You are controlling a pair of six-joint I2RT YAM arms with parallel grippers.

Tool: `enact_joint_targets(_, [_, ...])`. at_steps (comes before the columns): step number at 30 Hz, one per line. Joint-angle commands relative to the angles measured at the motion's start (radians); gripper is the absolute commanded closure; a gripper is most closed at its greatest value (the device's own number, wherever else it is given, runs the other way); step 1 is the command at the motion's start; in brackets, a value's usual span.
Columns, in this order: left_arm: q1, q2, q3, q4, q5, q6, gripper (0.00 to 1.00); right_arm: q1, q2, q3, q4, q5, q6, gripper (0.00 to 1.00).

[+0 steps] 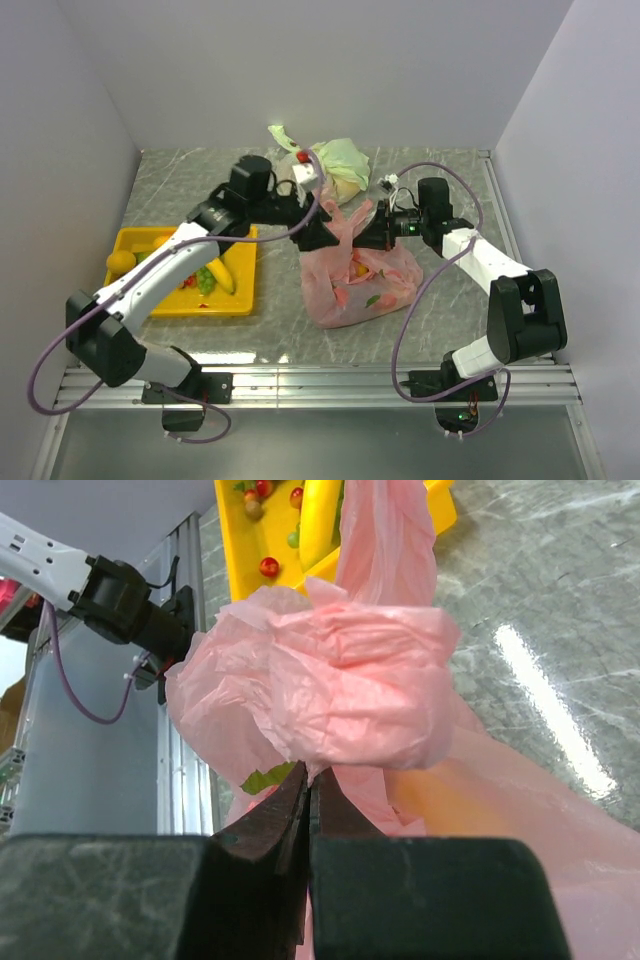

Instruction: Place the fake fruits into the plastic bag and tie a complex knot

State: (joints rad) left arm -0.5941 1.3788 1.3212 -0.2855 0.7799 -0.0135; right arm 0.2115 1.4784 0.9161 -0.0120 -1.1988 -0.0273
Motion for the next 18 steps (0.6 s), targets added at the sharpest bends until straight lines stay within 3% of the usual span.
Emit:
enact_joint_targets(1, [-0.041,0.066,-0.048,-0.034,-0.122,0.087,0.26,0.009,-0.026,0.05,-0.065,-0.03,-0.063,1.0])
enact_joint_targets(6, [-0.061,0.16,-0.005,0.0,-0.192,0.118,0.32,0.014,-0.024,0.079,-0.176,-0.042,-0.175,1.0])
enact_joint_targets(9, [-0.072,0.229,0.033,0.008,-0.16,0.17,0.52,0.019,-0.02,0.101,-0.253,-0.05,-0.25,1.0])
enact_joint_targets(10, [-0.075,0.238,0.051,0.015,-0.147,0.173,0.6,0.022,-0.012,0.112,-0.284,-0.056,-0.311,0.96])
enact_joint_targets(11, [-0.073,0.247,0.061,0.023,-0.119,0.173,0.75,0.023,-0.007,0.121,-0.317,-0.07,-0.345,0.82])
enact_joint_targets(14, [-0.078,0.278,0.09,0.048,-0.076,0.17,0.94,0.026,0.022,0.167,-0.494,-0.088,-0.482,0.66])
enact_joint_targets(18, [-0.084,0.287,0.099,0.062,0.002,0.195,0.99,0.031,0.048,0.193,-0.496,-0.084,-0.491,0.55])
